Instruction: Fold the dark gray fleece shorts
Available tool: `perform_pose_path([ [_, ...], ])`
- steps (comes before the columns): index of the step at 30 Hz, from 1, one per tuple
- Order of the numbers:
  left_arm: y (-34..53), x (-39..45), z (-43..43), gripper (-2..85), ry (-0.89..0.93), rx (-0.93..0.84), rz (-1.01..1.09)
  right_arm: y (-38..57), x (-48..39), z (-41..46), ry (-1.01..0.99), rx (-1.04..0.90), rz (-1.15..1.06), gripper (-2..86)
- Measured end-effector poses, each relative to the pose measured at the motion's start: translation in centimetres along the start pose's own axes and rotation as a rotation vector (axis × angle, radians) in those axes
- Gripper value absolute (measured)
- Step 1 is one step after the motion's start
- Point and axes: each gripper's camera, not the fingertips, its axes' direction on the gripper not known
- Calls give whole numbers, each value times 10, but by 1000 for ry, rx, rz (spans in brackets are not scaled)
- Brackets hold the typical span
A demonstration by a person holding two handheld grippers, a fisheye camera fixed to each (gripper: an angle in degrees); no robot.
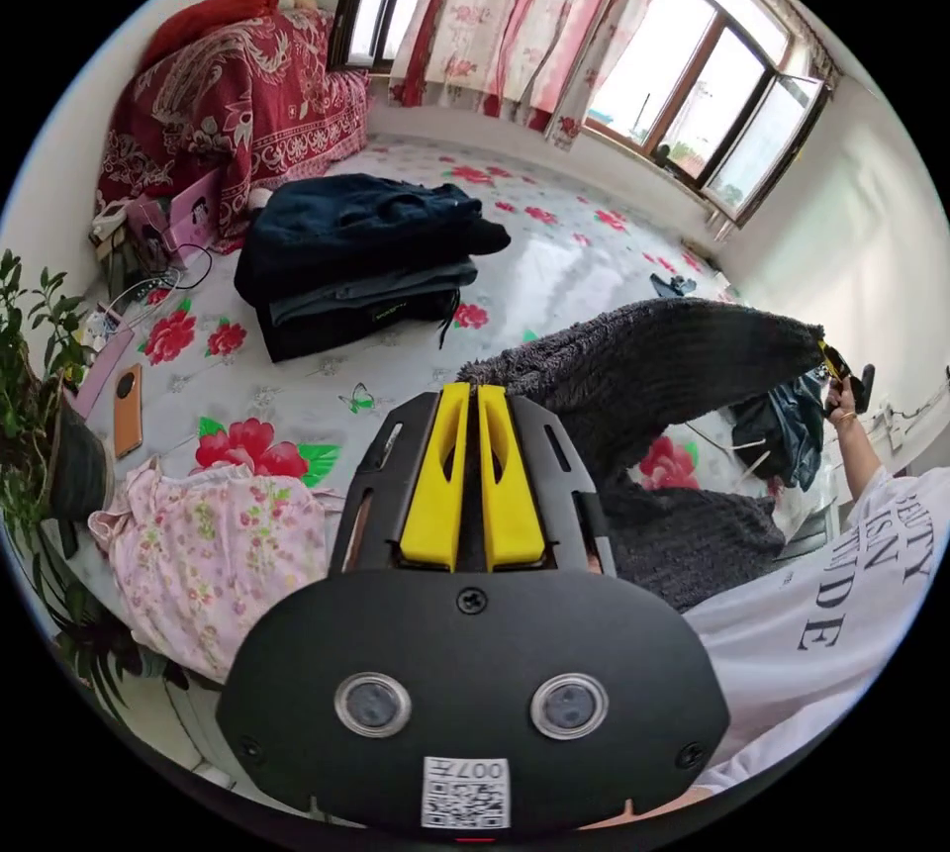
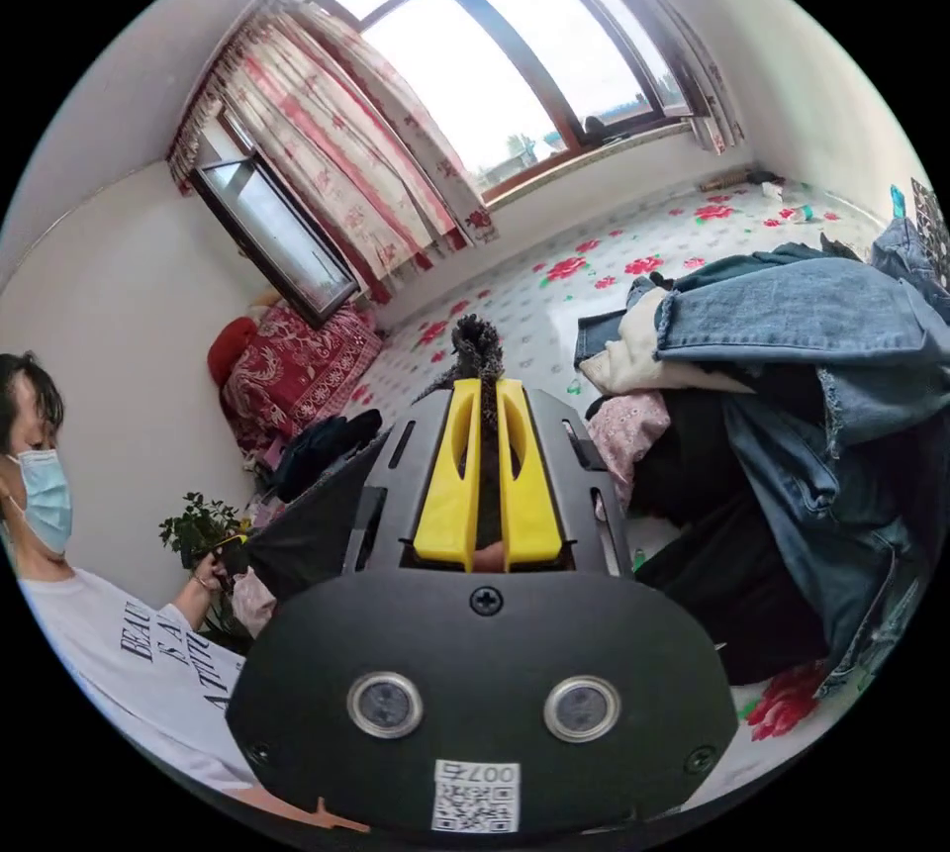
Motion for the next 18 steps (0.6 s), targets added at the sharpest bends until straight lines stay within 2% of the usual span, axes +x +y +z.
perform_pose_path([
  [3, 64, 19, -57, -8, 2, 30, 54, 51, 9, -77, -25, 3, -43, 5],
  [6, 135, 28, -74, -8, -29, -69, 26, 129, 33, -135, 46, -65, -10, 8],
  [11, 238, 26, -17, -7, -109, -409, -99, 279, 108, -180, 157, -273, 347, 27],
  [14, 253, 31, 5, -7, -153, -494, -112, 349, 128, -198, 203, -315, 509, 52],
  [18, 238, 45, 1, -7, -193, -494, -85, 387, 139, -229, 160, -222, 610, 89],
])
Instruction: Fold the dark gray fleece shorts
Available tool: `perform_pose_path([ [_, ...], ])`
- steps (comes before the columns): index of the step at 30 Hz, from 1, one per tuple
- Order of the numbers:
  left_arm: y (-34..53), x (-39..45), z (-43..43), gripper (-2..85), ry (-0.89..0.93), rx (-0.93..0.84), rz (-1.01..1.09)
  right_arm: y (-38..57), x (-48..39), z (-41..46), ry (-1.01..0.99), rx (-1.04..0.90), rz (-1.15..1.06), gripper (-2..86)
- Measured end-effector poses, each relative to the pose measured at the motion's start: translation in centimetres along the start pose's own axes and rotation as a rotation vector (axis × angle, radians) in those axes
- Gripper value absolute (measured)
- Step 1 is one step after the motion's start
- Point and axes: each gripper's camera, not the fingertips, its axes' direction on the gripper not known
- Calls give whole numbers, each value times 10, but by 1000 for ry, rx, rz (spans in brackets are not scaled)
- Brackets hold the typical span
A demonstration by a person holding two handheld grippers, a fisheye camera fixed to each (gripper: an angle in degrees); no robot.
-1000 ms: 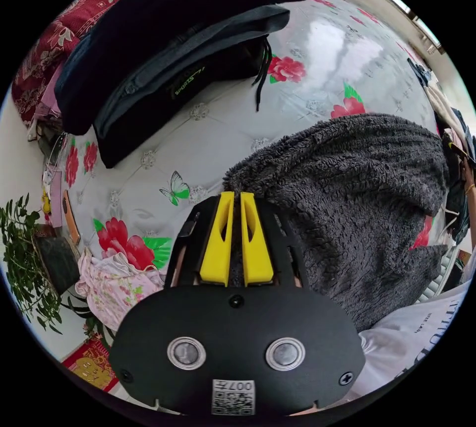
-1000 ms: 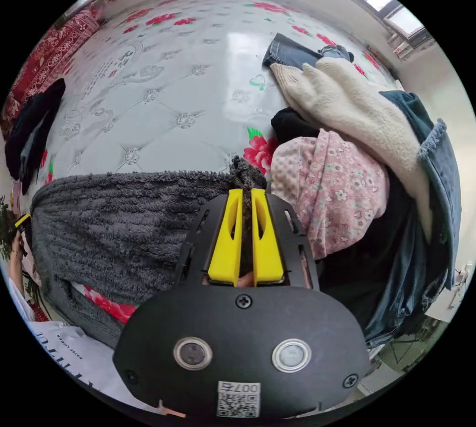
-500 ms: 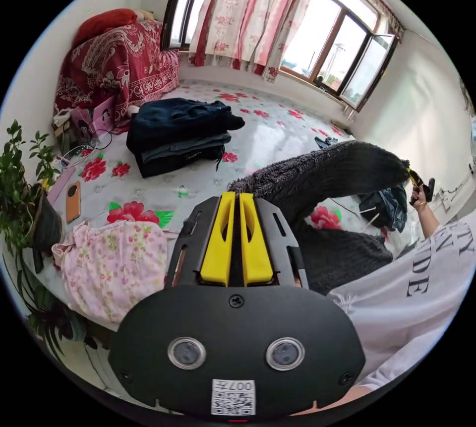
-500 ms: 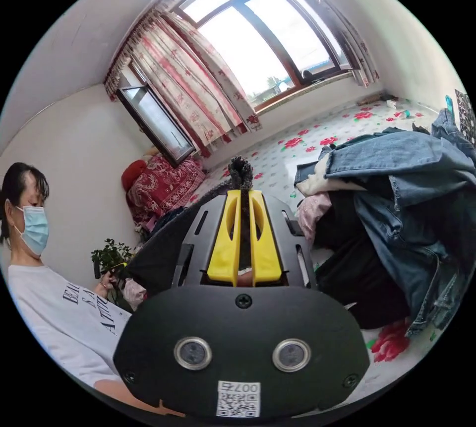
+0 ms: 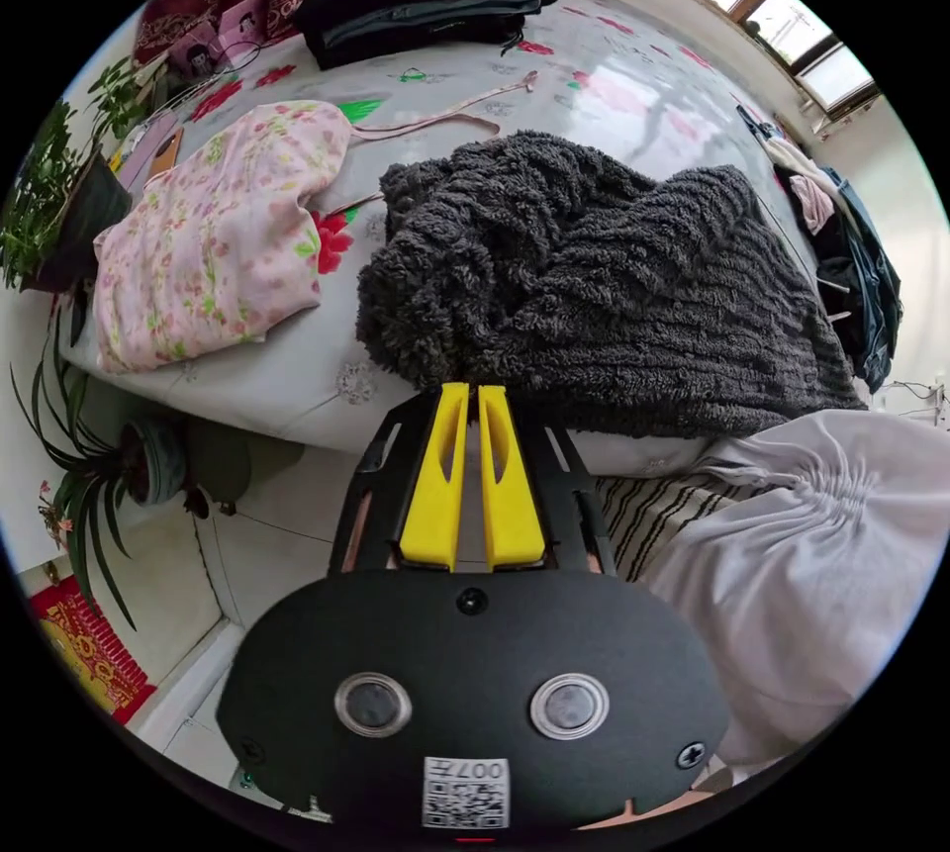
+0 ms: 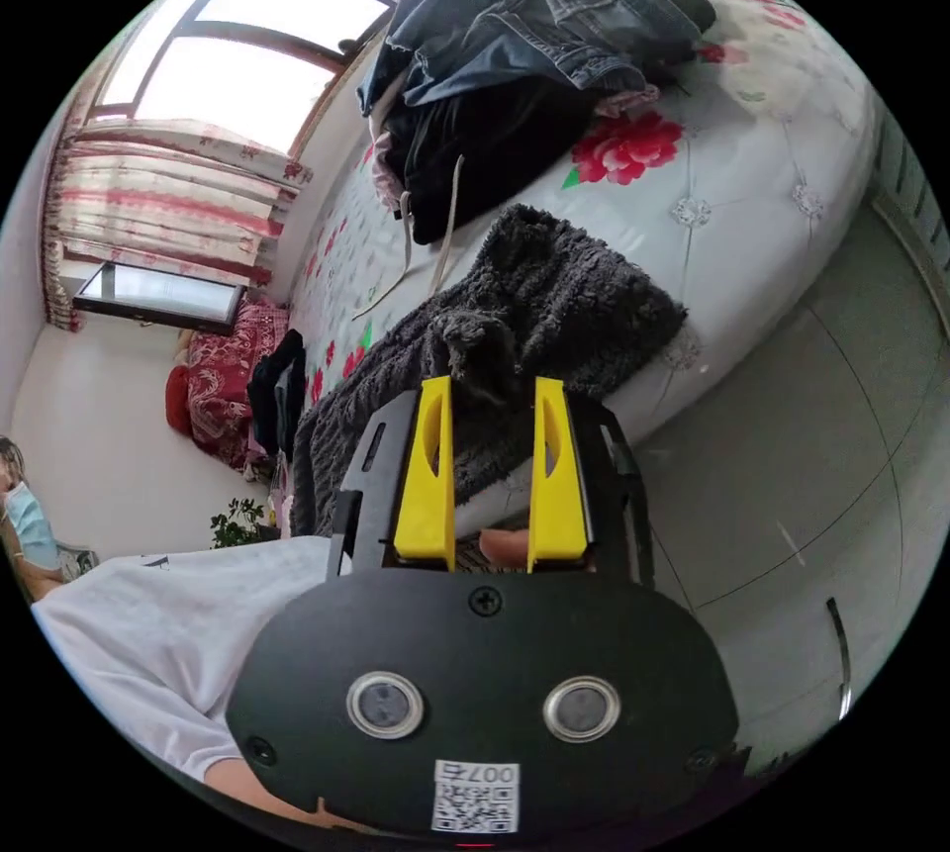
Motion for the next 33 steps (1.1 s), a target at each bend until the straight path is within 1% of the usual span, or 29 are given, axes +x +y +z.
perform_pose_path([
  [3, -6, 12, -13, -7, -35, -7, 36, 1, 12, -11, -94, 34, 32, 109],
  [7, -4, 23, -28, -7, -59, -6, 37, -9, 17, -8, -231, 7, 55, 125],
  [9, -1, 26, -34, -7, -63, -2, 35, -17, 22, 0, -259, -23, 120, 125],
  [12, 3, 30, -46, -7, -67, 11, 36, -36, 36, 18, -258, -47, 263, 110],
  [15, 3, 31, -65, -7, -47, 31, 16, -66, 34, 27, -228, -52, 325, 53],
  [17, 5, 35, -91, -7, -28, 96, 20, -85, 13, 12, -192, 15, 257, 25],
  [19, 8, 40, -111, -7, -11, 147, 35, -102, -37, -23, -223, 93, 38, 7],
  [20, 12, 44, -122, -7, -8, 177, 47, -102, -52, -35, -236, 120, -33, 5],
  [22, 19, 51, -133, -7, -30, 205, 59, -89, -101, -82, -249, 226, -319, 1],
  [24, 27, 56, -136, -8, -70, 204, 71, -74, -114, -108, -217, 268, -426, 0],
  [25, 31, 58, -133, -7, -92, 183, 82, -68, -109, -115, -180, 269, -427, 0],
  [26, 35, 59, -126, -7, -102, 149, 90, -66, -102, -116, -153, 263, -407, 0],
  [28, 40, 59, -114, -6, -95, 100, 89, -63, -51, -96, -29, 187, -194, 3],
  [29, 43, 59, -106, -4, -86, 78, 78, -61, -35, -87, -3, 164, -133, 5],
  [31, 46, 60, -95, -1, -85, 37, 61, -46, 28, -47, 111, 32, 133, 13],
  [33, 50, 59, -91, 5, -90, 11, 40, -26, 53, -31, 177, 12, 248, 22],
])
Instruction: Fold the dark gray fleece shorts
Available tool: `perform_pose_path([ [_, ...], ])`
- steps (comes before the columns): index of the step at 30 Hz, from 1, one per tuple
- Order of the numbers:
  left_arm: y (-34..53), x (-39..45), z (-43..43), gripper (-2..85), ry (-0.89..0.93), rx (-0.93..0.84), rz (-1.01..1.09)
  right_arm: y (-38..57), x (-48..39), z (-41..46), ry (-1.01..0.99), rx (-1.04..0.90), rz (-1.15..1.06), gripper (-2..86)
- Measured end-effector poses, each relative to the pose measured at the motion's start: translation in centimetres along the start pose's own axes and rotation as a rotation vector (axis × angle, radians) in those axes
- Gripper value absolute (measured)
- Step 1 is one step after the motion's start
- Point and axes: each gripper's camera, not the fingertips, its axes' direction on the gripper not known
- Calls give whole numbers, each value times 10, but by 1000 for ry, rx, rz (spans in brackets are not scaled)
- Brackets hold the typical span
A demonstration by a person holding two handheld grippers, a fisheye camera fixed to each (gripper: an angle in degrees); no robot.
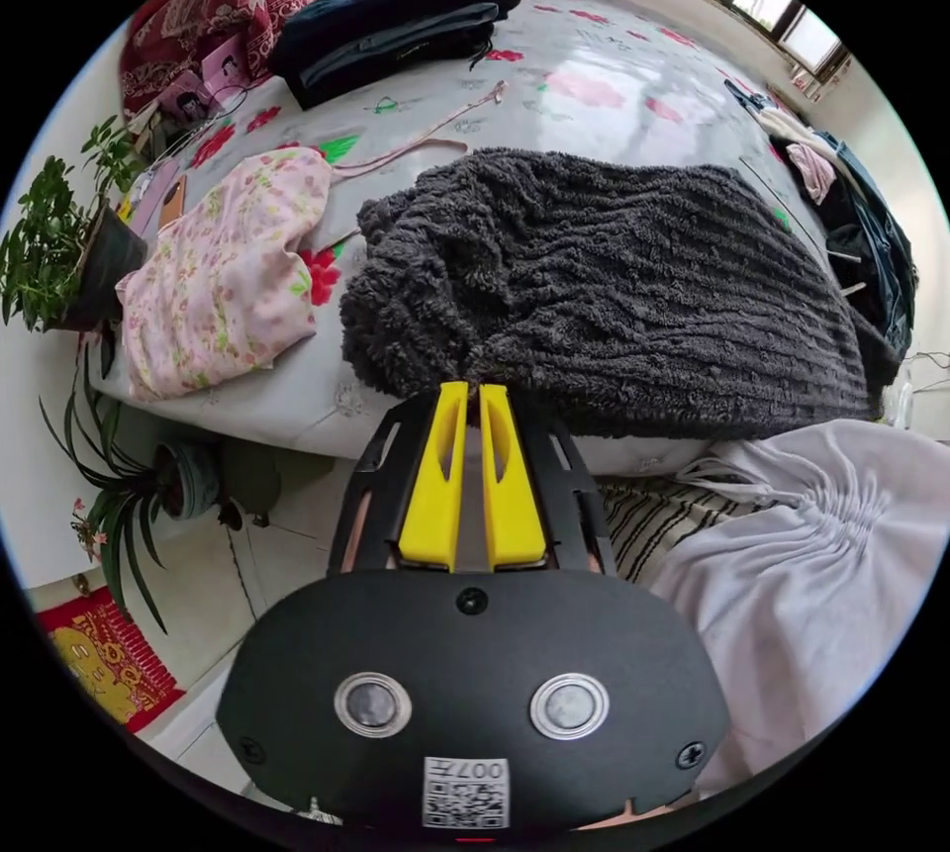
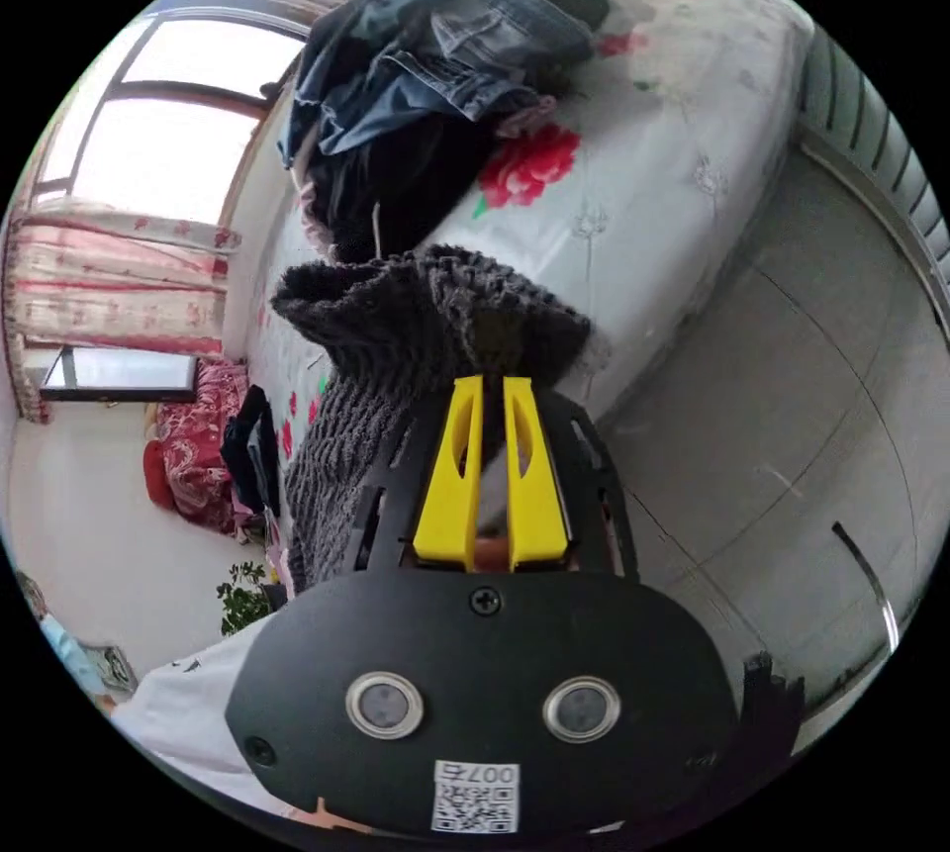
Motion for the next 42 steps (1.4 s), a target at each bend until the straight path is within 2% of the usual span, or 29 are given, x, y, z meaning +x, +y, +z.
perform_pose_path([
  [5, 27, -13, -35, 42, 87, 69, 28, 42, -20, -3, 92, 193, 26, 45],
  [8, 42, -41, -65, 50, 114, 155, -33, 47, -82, 4, 93, 226, -162, 55],
  [10, 47, -64, -77, 51, 136, 205, -107, 44, -140, 27, -2, 155, -360, 62],
  [14, 38, -99, -81, 67, 168, 266, -233, 53, -232, 85, -46, -12, -629, 69],
  [18, 9, -96, -63, 80, 156, 232, -217, 86, -325, 163, -91, -230, -847, 78],
  [22, -16, -93, -14, 57, -44, 19, -211, 130, -398, 225, -99, -400, -1035, 83],
  [24, -18, -98, -10, 33, -100, 36, -214, 140, -410, 244, -90, -458, -1042, 87],
  [26, -31, -103, -6, 5, -144, -20, -197, 142, -409, 249, -113, -481, -1011, 93],
  [29, -37, -115, -1, -4, -166, -31, -198, 130, -377, 229, -122, -404, -915, 103],
  [33, -27, -142, -2, -6, -101, -6, -249, 88, -270, 161, -93, -186, -600, 115],
  [37, 14, -182, -15, -1, 51, 93, -376, 72, -132, 74, -75, 121, -168, 130],
  [40, 62, -213, -32, 2, 215, 226, -541, 79, -65, 38, -108, 259, 10, 136],
  [42, 94, -231, -39, 6, 293, 307, -643, 81, -39, 33, -138, 297, 51, 138],
])
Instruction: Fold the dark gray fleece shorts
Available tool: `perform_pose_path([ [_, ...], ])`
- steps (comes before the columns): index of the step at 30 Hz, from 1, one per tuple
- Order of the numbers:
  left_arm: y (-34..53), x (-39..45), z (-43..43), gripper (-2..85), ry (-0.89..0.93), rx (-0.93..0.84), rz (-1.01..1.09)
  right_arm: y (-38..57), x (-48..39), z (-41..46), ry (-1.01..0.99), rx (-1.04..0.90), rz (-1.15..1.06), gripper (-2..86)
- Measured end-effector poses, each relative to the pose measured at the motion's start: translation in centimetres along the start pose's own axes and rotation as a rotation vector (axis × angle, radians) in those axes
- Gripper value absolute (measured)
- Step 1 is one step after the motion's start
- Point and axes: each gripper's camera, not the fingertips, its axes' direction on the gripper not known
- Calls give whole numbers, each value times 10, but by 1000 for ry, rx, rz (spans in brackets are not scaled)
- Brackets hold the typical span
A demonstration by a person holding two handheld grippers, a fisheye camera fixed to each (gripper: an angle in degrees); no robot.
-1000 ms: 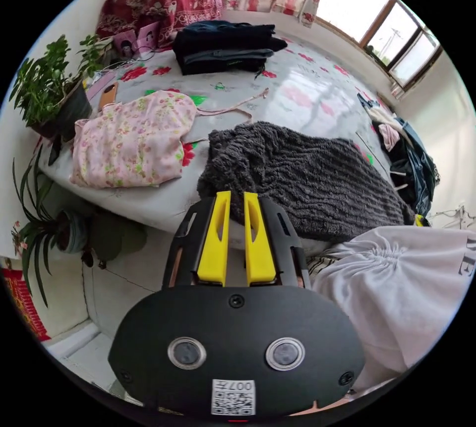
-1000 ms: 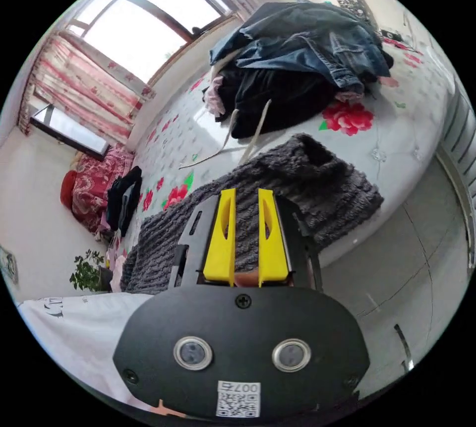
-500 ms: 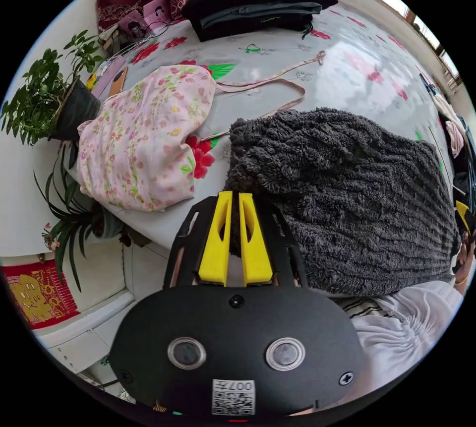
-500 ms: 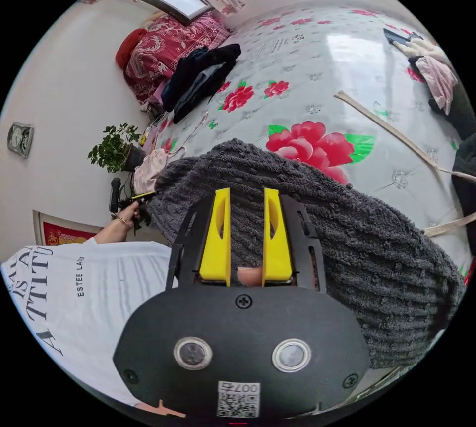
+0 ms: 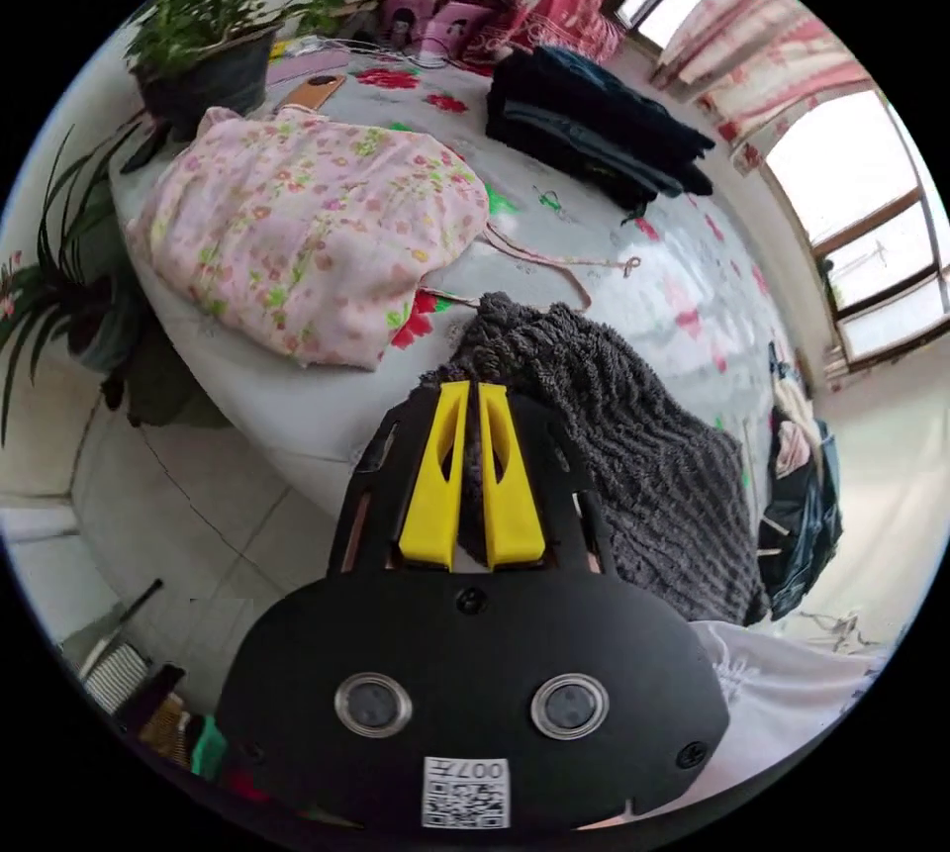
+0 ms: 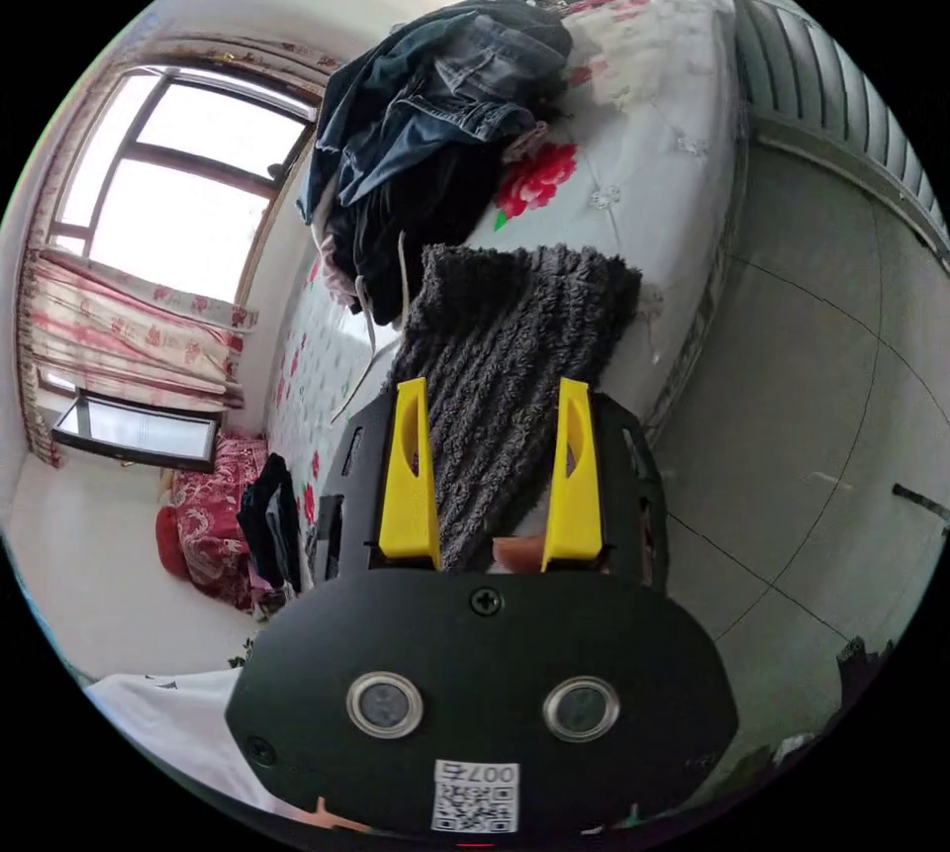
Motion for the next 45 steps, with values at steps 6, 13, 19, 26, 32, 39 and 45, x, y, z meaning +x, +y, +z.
perform_pose_path([
  [6, 31, -79, -29, 63, 133, 67, -203, 3, 43, 21, -87, 28, 87, 134],
  [13, 56, -126, -19, 104, 221, 51, -289, 21, 45, 44, -131, 26, 198, 69],
  [19, 61, -150, -9, 124, 259, 67, -299, 27, -63, 41, -313, -48, -146, 41],
  [26, 65, -182, 11, 144, 309, 91, -332, 179, -299, 64, -426, -438, -1072, 50],
  [32, 64, -199, 43, 157, 354, 92, -373, 365, -346, 182, -293, -1016, -1340, 83],
  [39, 55, -204, 77, 160, 369, 87, -341, 430, -352, 215, -183, -1058, -1430, 103],
  [45, 48, -198, 108, 149, 370, 90, -305, 478, -339, 283, 28, -1185, -1476, 109],
])
